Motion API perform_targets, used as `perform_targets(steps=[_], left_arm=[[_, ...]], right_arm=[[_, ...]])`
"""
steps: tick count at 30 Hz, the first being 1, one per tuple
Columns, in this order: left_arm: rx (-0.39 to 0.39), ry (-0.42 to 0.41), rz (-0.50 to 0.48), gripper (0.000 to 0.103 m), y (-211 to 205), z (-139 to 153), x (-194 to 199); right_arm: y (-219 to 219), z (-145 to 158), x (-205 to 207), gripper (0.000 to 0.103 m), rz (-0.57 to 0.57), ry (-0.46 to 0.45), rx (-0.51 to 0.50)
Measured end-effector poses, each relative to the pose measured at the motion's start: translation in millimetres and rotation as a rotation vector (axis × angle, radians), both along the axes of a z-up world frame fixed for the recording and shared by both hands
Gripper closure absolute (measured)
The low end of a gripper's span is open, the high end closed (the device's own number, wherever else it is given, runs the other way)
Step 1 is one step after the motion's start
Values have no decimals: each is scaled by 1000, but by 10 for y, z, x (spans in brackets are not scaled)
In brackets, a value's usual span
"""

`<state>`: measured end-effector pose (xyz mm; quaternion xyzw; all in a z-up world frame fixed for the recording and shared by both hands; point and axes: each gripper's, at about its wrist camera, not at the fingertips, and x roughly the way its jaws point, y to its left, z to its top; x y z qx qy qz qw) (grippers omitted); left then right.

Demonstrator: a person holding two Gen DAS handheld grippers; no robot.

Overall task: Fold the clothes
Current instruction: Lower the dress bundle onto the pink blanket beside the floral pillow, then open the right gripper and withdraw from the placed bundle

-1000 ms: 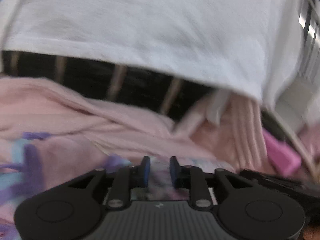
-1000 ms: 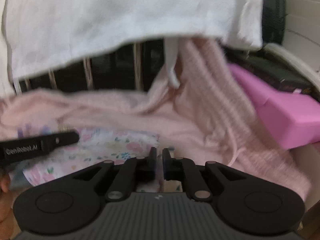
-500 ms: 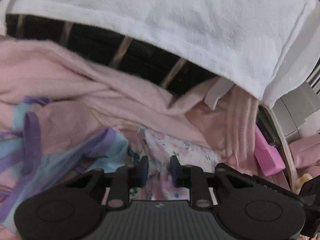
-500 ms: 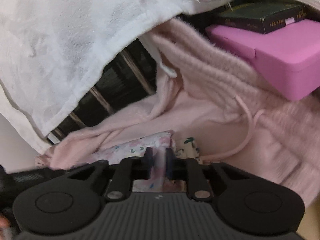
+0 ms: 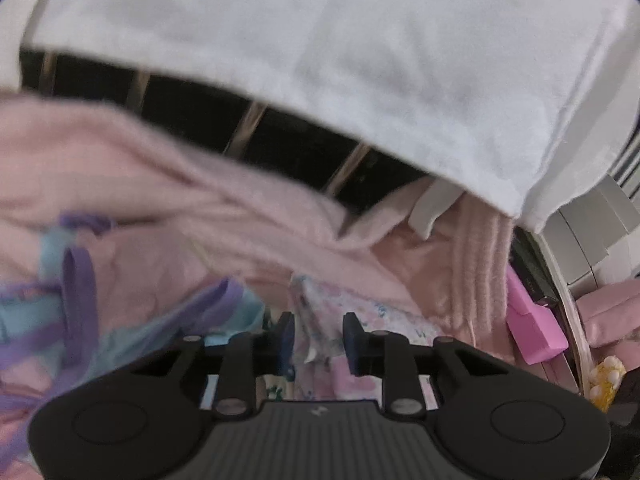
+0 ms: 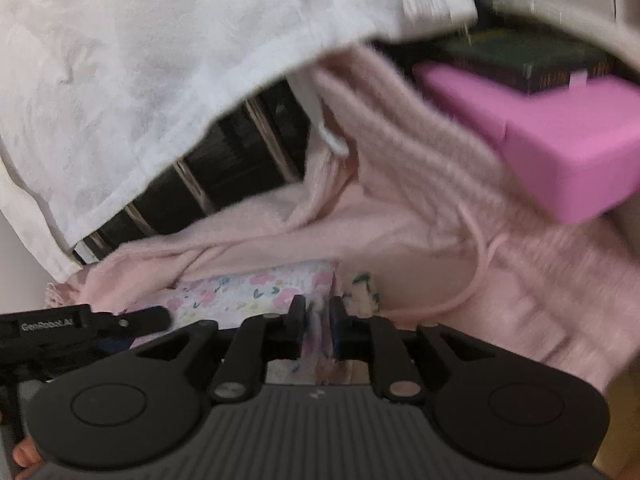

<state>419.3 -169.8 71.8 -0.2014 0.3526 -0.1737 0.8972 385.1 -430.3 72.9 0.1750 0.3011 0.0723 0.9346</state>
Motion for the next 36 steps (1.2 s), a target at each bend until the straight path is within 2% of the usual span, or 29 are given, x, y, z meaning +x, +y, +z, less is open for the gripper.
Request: perform_targets(steps=[1, 2, 3, 6, 9, 11, 13, 14, 15, 20, 23, 25, 28, 30, 31, 34, 36], left_arm=[[11, -18, 6, 81, -20, 30, -34], [28, -26, -1, 87, -58, 43, -52], [52, -25, -14, 94, -106, 37, -62], [78, 7, -2, 94, -175, -40, -43], [29, 45, 20, 96, -116, -98, -9], [-9, 68, 36, 97, -63, -114, 12], [-38, 86, 55, 95, -17, -129, 29], [-42, 92, 71, 87, 2, -126, 31], [-41, 93, 81, 83, 13, -118, 30], [36, 64, 83, 83, -89, -51, -46], [35, 57, 143, 80, -43, 27, -164], [55, 0, 167, 77, 38, 174, -327], [152, -100, 138, 68, 167, 542, -706], [200, -155, 112, 56, 315, 753, -1072], [218, -171, 113, 54, 403, 831, -1268], [255, -182, 118, 44, 716, 945, -1923], [277, -182, 105, 26, 916, 881, -2385]], right_arm=[[23, 49, -37, 78, -12, -32, -28], [45, 99, -75, 72, -24, -63, -56], [68, 148, -112, 72, -36, -95, -84], [120, 117, -86, 72, -20, -81, -95], [171, 74, -51, 73, 0, -59, -101], [205, 45, -28, 84, 12, -44, -105], [239, 16, -5, 91, 25, -30, -109], [244, 42, -23, 91, 21, -35, -120], [246, 77, -47, 91, 13, -42, -133], [256, 253, -171, 89, -23, -80, -197], [262, 358, -245, 86, -45, -102, -235], [266, 428, -295, 82, -59, -117, -261], [291, 836, -727, 70, -69, -285, -280], [281, 1030, -1036, 60, -54, -359, -273], [316, 1083, -1225, 54, -35, -370, -267], [443, 1201, -1804, 49, 25, -378, -252], [576, 1237, -2200, 39, 55, -373, -252]])
